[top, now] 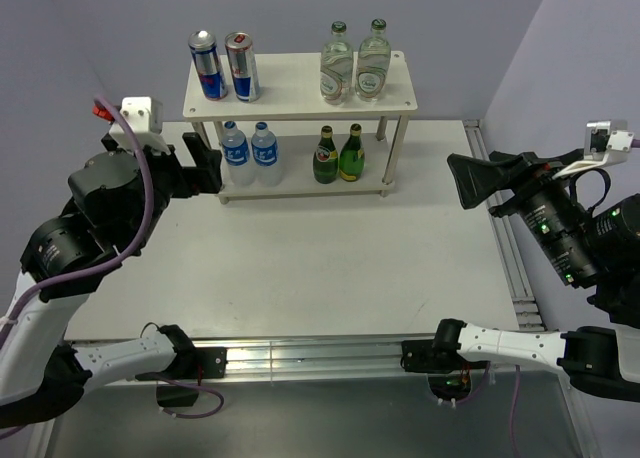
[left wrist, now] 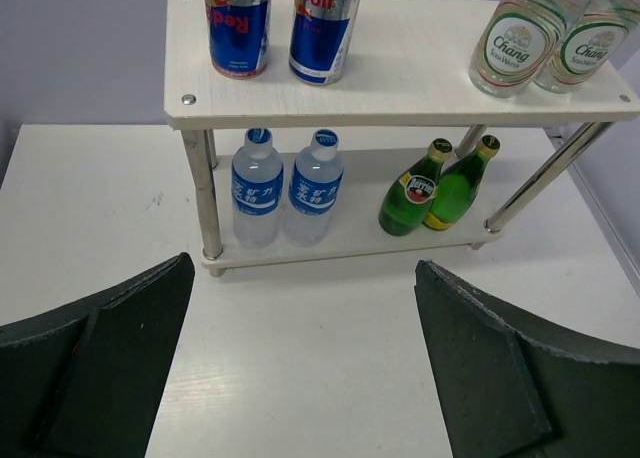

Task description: Place and organize the beverage onto the shelf

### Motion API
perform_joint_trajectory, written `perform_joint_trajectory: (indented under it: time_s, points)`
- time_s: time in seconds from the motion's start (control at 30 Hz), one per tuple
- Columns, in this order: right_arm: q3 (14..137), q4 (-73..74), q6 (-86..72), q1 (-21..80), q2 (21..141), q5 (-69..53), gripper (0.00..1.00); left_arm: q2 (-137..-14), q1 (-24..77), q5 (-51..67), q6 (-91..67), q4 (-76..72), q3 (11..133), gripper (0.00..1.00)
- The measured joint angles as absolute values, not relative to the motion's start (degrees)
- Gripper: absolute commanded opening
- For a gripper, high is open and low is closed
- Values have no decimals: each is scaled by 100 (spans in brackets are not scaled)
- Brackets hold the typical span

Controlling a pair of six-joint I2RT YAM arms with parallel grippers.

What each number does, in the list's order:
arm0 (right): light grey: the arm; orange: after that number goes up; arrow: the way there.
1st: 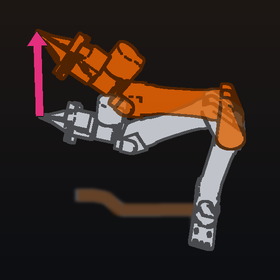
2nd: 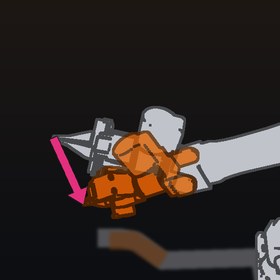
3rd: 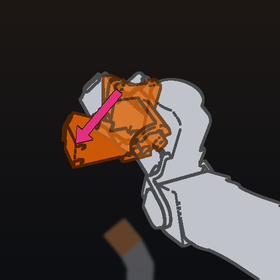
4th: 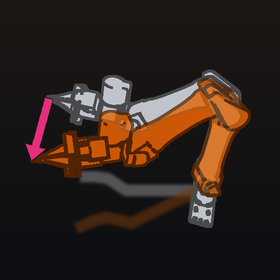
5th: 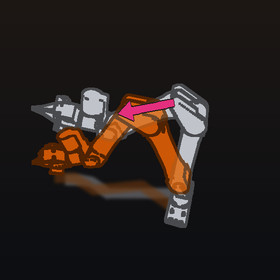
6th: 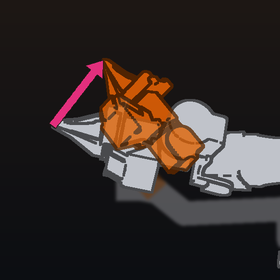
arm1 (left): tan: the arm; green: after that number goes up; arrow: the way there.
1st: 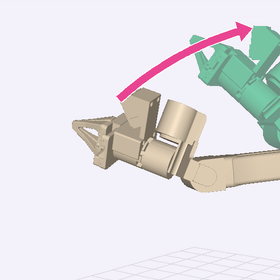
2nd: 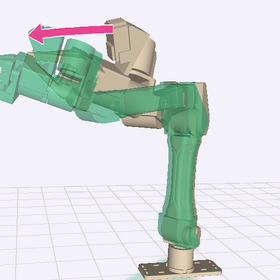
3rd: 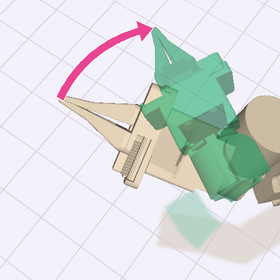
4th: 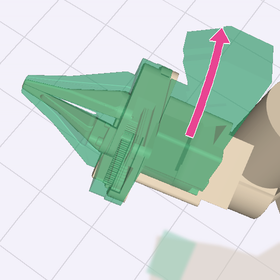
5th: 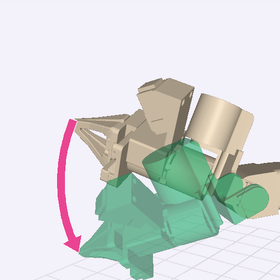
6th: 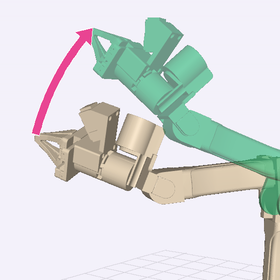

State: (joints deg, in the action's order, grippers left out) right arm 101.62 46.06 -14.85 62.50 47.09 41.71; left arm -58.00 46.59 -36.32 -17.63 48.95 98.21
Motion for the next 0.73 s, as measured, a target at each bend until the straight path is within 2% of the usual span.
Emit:
perform_joint_trajectory:
  time_s: [0.57,0.67,0.73]
  points:
    - [9883,4466,-1352,6250,4733,4112,100,-5522,4659,-3743,-1745,4910,9502,99]
    - [9804,4397,-1330,6250,4733,4086,94,-5524,4659,-3743,-1747,4910,9485,99]
    - [9791,4390,-1315,6250,4740,4084,94,-5529,4659,-3743,-1750,4910,9485,99]
